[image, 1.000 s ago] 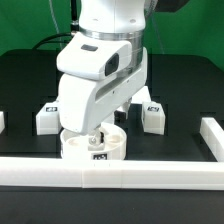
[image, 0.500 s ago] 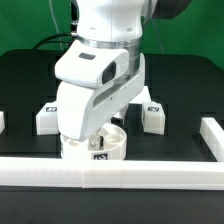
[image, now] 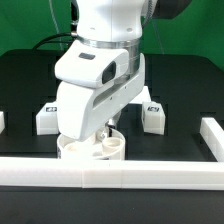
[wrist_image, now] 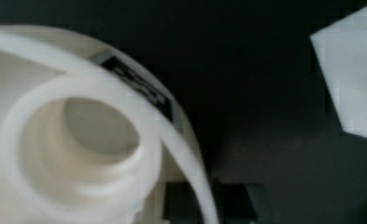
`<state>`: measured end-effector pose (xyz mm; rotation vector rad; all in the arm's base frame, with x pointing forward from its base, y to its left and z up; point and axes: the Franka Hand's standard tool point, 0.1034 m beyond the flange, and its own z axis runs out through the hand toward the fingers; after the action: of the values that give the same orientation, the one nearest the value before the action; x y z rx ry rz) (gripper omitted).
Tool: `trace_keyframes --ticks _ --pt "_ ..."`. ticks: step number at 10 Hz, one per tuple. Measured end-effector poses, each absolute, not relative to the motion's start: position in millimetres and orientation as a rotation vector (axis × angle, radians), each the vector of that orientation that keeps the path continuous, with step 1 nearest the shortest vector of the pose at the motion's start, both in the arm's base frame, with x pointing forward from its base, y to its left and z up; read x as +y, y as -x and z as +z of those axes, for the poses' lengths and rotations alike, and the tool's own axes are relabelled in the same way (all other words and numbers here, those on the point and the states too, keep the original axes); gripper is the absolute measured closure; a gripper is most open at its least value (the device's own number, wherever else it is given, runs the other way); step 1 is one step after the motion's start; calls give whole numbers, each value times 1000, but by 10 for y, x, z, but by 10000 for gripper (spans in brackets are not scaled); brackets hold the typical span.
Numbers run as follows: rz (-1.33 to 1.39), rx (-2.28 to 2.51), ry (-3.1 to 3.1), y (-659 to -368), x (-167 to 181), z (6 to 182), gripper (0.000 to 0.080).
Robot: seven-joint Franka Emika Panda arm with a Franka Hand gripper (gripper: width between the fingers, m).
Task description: Assemble stool
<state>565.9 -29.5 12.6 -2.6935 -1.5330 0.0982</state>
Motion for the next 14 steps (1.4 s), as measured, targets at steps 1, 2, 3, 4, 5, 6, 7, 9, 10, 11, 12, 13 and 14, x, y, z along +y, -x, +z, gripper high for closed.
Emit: trace_keyframes --ticks 1,2,3,4,5,6,7,9,10,11,12,13,14 --pt "98 -1533 2694 -5659 -295 127 769" --pt "98 -1533 2694 -5659 -295 127 769" --pt "98 -1533 2694 -5659 -295 127 769" --pt "98 -1533 2694 -5659 -295 127 769" --pt "98 -1533 2695 -5665 -282 130 769" --pt "93 -1542 2692 -5692 -147 146 769" --pt "84 -1556 2678 -5704 62 157 769" --pt "76 -1576 2657 -5721 413 180 769" --pt "81 -1600 2632 -5726 581 167 769" --pt "93 -1613 2612 -5729 698 134 769" --pt "90 -1587 2627 -5734 792 126 769" --pt "84 -1558 2648 -5742 902 134 768" --pt "82 -1550 2655 -5745 987 144 768"
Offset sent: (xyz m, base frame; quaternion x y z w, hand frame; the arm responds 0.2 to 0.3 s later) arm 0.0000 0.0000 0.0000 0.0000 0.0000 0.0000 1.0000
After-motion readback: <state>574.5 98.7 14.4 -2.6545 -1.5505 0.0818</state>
